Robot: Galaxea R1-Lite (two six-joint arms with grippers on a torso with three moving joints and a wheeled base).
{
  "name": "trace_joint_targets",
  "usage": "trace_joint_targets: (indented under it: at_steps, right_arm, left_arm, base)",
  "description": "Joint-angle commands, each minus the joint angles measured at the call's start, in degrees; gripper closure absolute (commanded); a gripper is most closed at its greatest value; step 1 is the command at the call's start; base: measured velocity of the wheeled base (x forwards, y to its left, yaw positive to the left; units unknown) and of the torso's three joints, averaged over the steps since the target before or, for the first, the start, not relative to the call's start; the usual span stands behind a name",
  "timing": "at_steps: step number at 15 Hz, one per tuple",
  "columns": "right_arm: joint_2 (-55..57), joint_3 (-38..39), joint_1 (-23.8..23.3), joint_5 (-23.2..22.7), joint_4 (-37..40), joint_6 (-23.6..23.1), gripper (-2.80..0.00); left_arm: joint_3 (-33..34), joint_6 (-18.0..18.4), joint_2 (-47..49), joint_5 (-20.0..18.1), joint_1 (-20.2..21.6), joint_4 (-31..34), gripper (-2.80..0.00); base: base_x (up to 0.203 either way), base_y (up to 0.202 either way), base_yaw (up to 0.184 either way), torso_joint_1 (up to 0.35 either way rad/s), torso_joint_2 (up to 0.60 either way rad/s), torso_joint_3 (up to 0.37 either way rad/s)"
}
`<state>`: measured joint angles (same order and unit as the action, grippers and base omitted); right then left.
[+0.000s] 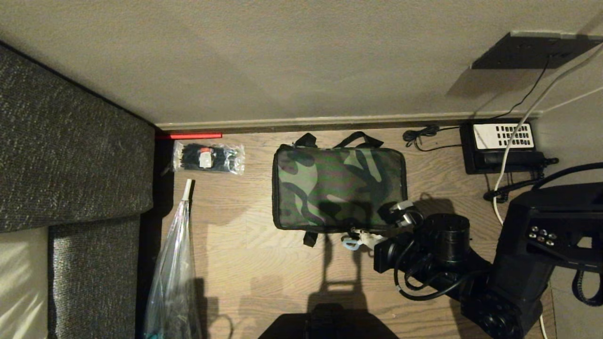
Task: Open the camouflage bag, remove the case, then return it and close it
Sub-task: Open the top of the storage box
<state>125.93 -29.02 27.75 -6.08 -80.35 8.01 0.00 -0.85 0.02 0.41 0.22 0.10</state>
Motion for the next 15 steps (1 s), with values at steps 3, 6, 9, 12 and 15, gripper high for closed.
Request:
trace_joint_targets:
  at_steps: [3,6,9,12,15]
  right_arm:
    - [-1.5,1.2,-2.1,-0.3,-0.3,0.1,0.00]
    - [-2.9,2.3,-3.3,-1.2,-0.2,0.1,0.00]
    - [-4.6,3.6,-3.8,-3.0,-0.1,0.1,0.00]
    - [-5.3,4.0,-4.5,-3.0,0.0,0.2,0.00]
    - [-5.5,4.2,-5.2,-3.1,-0.1,0.2,0.00]
  left_arm:
    - [0.2,0.0,-0.1,0.0,0.0,0.0,0.00]
    - [0.2,0.0,-0.1,0.0,0.0,0.0,0.00]
    - [0.2,0.0,-0.1,0.0,0.0,0.0,0.00]
    - [0.2,0.0,-0.1,0.0,0.0,0.0,0.00]
    - [0.2,0.0,-0.1,0.0,0.0,0.0,0.00]
  base:
    - [0.000,0.000,0.000,0.000,0.00,0.000]
    - [0.000,0.000,0.000,0.000,0.00,0.000]
    - [0.000,0.000,0.000,0.000,0.00,0.000]
    - [0.000,0.000,0.000,0.000,0.00,0.000]
    - [0.000,0.000,0.000,0.000,0.00,0.000]
